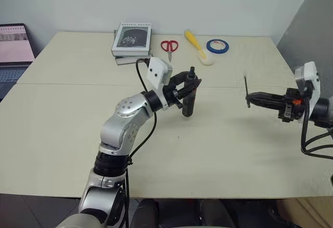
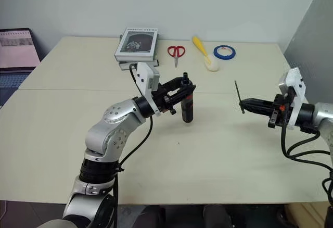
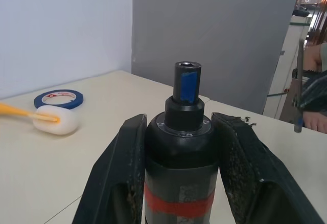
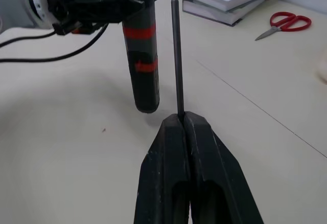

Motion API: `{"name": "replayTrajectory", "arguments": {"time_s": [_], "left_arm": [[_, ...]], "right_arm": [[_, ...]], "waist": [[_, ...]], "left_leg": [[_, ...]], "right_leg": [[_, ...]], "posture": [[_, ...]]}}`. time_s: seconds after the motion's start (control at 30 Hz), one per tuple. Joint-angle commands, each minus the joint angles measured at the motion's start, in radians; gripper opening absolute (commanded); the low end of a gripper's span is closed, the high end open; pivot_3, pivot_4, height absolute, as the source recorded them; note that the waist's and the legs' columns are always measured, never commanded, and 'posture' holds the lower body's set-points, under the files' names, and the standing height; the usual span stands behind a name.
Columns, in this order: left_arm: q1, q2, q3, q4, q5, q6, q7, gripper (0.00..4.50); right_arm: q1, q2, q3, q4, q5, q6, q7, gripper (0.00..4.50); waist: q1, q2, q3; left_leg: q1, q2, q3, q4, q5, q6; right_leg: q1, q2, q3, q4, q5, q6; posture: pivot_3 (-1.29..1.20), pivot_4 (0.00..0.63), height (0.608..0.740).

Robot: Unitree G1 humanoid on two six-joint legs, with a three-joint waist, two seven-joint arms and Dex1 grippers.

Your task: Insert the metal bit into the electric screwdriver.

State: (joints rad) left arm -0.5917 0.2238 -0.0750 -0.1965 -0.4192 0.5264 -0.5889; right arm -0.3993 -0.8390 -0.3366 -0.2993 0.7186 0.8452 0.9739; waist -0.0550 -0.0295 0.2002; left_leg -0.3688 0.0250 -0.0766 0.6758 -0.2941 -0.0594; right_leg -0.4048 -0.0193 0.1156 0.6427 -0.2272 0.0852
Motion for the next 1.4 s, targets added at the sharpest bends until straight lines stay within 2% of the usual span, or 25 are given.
{"name": "replayTrajectory", "arguments": {"time_s": [0.03,0.4,0.8,0.93,1.4], "left_arm": [[0.022,-0.007,-0.021,-0.083,-0.006,-0.013,0.005,1.64],[0.147,-0.072,-0.094,-0.071,0.102,-0.130,0.085,1.63],[0.125,-0.063,-0.075,-0.041,0.064,-0.114,0.002,1.63],[0.133,-0.055,-0.075,-0.033,0.072,-0.126,-0.007,1.63],[0.118,-0.027,-0.067,-0.022,0.073,-0.125,-0.030,1.63]], "right_arm": [[-0.055,0.054,-0.056,-0.092,0.101,0.056,-0.143,0.00],[-0.112,0.238,-0.025,-0.188,0.166,0.022,-0.398,0.00],[-0.190,0.340,0.128,-0.181,0.112,-0.110,-0.414,0.00],[-0.219,0.388,0.176,-0.165,0.072,-0.145,-0.463,0.00],[-0.168,0.465,0.273,-0.202,-0.037,-0.198,-0.533,0.00]], "waist": [[-0.001,0.000,0.000],[0.000,0.000,0.000],[0.002,0.000,0.000],[0.001,0.000,0.000],[0.000,0.000,0.000]], "left_leg": [[0.000,0.000,0.000,0.000,0.000,0.000],[-0.003,0.000,0.000,0.000,0.000,0.000],[-0.004,0.000,-0.001,-0.001,0.000,0.000],[-0.006,0.000,-0.001,-0.001,0.000,0.000],[-0.008,0.001,-0.003,-0.001,0.000,0.000]], "right_leg": [[0.000,0.000,0.000,0.000,0.000,0.000],[-0.002,0.000,0.000,-0.001,0.000,0.000],[-0.003,0.000,-0.001,-0.002,0.000,0.000],[-0.005,0.000,-0.001,-0.002,0.000,-0.001],[-0.006,0.000,-0.003,-0.002,0.000,-0.001]], "posture": [[0.00,0.150,0.740],[0.00,0.150,0.740],[0.00,0.150,0.740],[0.00,0.150,0.740],[0.00,0.150,0.740]]}}
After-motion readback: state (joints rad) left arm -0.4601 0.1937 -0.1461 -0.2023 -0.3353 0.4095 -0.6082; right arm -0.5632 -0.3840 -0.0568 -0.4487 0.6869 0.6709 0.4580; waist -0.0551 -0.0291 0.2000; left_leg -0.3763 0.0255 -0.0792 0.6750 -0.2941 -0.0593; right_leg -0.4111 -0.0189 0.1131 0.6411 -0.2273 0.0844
